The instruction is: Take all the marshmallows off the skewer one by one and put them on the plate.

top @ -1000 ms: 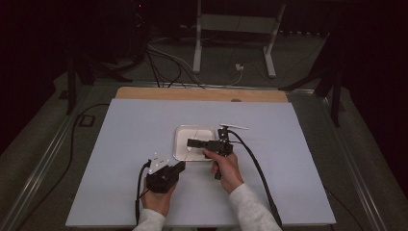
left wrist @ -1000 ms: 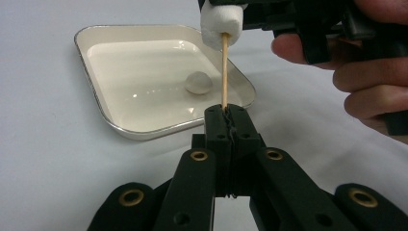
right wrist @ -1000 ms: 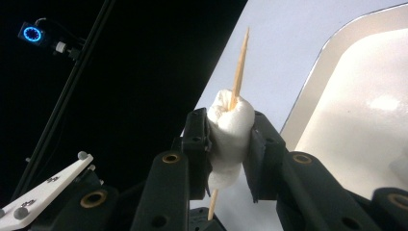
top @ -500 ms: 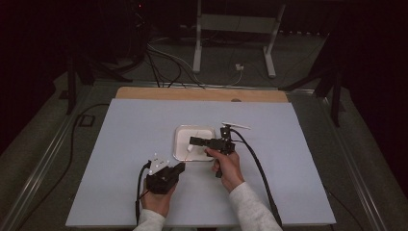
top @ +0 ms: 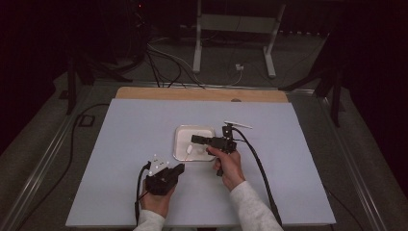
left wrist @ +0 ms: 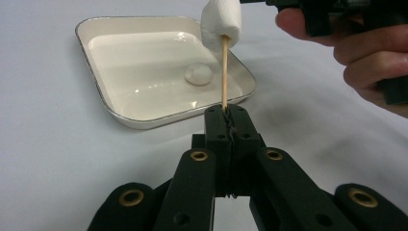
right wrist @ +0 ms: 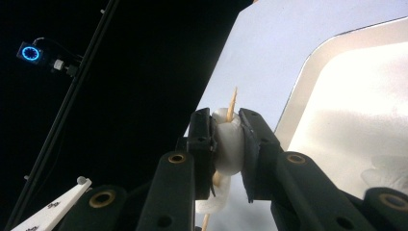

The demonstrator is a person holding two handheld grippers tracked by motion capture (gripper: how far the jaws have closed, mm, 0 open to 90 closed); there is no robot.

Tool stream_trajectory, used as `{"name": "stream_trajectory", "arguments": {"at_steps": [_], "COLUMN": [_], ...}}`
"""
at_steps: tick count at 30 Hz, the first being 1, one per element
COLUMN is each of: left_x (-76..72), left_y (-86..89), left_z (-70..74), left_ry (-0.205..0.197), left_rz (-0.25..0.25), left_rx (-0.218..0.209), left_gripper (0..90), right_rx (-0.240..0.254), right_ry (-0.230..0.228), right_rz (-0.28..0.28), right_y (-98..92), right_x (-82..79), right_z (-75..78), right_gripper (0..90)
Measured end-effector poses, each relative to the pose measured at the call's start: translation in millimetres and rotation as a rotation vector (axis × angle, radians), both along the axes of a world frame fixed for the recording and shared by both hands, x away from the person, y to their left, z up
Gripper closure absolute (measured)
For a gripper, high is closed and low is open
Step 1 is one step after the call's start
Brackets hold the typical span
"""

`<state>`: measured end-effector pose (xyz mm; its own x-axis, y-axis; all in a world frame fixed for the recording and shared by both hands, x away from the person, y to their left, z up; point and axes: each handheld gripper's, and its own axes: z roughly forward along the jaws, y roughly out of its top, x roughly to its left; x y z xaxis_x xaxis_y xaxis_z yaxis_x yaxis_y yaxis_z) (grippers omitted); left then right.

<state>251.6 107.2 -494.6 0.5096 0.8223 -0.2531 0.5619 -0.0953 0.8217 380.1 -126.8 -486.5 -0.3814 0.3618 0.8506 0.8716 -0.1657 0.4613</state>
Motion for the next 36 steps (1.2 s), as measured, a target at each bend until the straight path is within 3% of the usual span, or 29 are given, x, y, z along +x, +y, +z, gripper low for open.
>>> {"name": "stream_trajectory", "arguments": {"at_steps": [16, 36], "left_x": [-4.4, -5.4], "left_y": [1.2, 4.7], "left_z": [0.5, 0.4], "left_ry": [-0.002, 0.015], "left_rz": [-0.003, -0.015], "left_rx": [0.051, 0.084], "left_gripper": [90.0, 90.0], "right_rx": [0.002, -0.009], "right_ry": [0.019, 0.032], "right_rz": [-0.009, -0.028], "right_y": [-2.1, -2.7], "right_x": [2.9, 4.7], "right_z": [-1.8, -5.5], "right_gripper": [76.3, 77.7]}}
